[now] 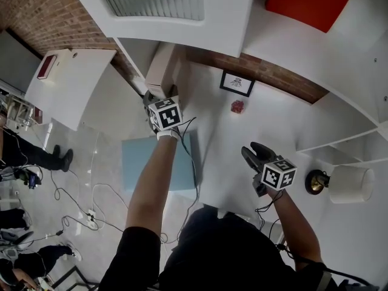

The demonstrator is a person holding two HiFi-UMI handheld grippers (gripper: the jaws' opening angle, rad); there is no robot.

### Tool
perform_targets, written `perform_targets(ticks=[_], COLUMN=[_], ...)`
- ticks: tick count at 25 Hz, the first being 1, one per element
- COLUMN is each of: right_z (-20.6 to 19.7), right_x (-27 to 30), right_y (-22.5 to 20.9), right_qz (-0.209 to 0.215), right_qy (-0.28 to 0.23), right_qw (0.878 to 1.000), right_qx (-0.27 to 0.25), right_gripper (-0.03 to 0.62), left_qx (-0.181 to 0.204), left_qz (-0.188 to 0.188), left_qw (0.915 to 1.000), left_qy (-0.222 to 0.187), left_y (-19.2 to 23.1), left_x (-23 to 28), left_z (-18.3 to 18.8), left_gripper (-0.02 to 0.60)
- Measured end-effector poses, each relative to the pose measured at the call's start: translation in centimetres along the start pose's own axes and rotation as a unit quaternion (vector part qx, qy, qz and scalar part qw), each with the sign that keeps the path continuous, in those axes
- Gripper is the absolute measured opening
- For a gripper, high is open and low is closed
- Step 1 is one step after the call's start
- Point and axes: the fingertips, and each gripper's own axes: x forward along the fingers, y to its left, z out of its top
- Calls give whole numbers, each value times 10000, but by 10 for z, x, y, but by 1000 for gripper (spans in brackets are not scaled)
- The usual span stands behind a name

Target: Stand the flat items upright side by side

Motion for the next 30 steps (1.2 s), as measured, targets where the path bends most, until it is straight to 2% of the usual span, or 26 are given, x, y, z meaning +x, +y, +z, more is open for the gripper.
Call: perform_targets(ticks=[10,16,26,30], right_z=[-13,-18,-25,-22], right_x=[-21,-29,-35,-38], right_y=[-9,-14,-20,-20], right_qz=[-46,-133,-167,-102], right_qy=[11,16,31,-37], right_qw=[9999,9997,9995,9993], right_qx=[113,185,276,352], right_gripper=[184,183,181,179], left_qx=[135,-142,-183,-419], left_qz=[246,609,512,379], left_qw=[9994,9972,9971,9979], left_qy=[218,406,533,317], left_y=[14,27,20,18], left_x=[-8,4,14,-11], left_z=[-7,-6,2,-2], left_gripper=[322,353,357,357])
